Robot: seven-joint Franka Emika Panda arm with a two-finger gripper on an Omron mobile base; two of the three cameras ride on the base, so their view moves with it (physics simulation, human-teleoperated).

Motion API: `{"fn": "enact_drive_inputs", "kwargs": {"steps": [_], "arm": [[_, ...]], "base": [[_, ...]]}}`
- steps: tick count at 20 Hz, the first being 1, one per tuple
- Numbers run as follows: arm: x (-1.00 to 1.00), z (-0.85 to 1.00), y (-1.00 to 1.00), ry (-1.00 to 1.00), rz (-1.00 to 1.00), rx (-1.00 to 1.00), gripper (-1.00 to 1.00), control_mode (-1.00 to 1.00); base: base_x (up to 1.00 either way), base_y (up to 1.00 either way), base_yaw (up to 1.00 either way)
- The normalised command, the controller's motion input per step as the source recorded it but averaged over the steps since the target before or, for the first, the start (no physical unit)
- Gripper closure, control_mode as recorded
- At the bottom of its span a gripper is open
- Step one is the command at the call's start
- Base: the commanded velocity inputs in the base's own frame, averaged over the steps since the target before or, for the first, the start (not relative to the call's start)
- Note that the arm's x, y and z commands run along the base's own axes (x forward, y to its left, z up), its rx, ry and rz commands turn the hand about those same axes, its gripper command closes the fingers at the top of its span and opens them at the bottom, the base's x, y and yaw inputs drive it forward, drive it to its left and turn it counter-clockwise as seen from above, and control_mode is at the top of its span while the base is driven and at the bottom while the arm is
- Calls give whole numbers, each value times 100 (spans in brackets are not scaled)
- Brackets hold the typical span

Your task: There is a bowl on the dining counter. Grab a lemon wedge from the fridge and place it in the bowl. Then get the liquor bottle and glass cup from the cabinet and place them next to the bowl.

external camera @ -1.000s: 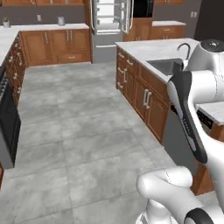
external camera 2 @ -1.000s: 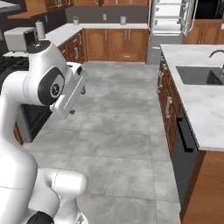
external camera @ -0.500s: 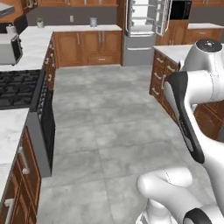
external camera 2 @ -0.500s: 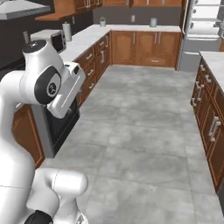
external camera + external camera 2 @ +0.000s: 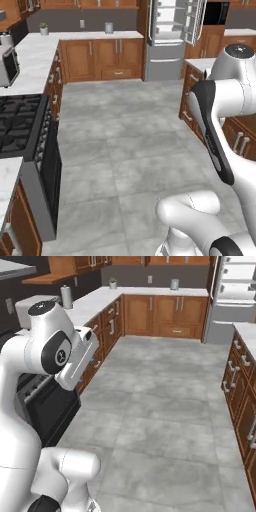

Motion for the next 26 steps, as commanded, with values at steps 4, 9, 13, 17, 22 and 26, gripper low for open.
{"fn": "enact_drive_inputs", "kwargs": {"steps": [4,9,13,17,22,26], "arm": [[0,0,0,0,0,0,-100,100],[0,0,0,0,0,0,-100,100],[0,0,0,0,0,0,-100,100],[0,0,0,0,0,0,-100,100],[0,0,0,0,0,0,-100,100],[0,0,0,0,0,0,-100,100]], "base": [[100,0,0],[100,0,0],[100,0,-1],[100,0,-2],[100,-11,-4],[100,-4,-3]]}}
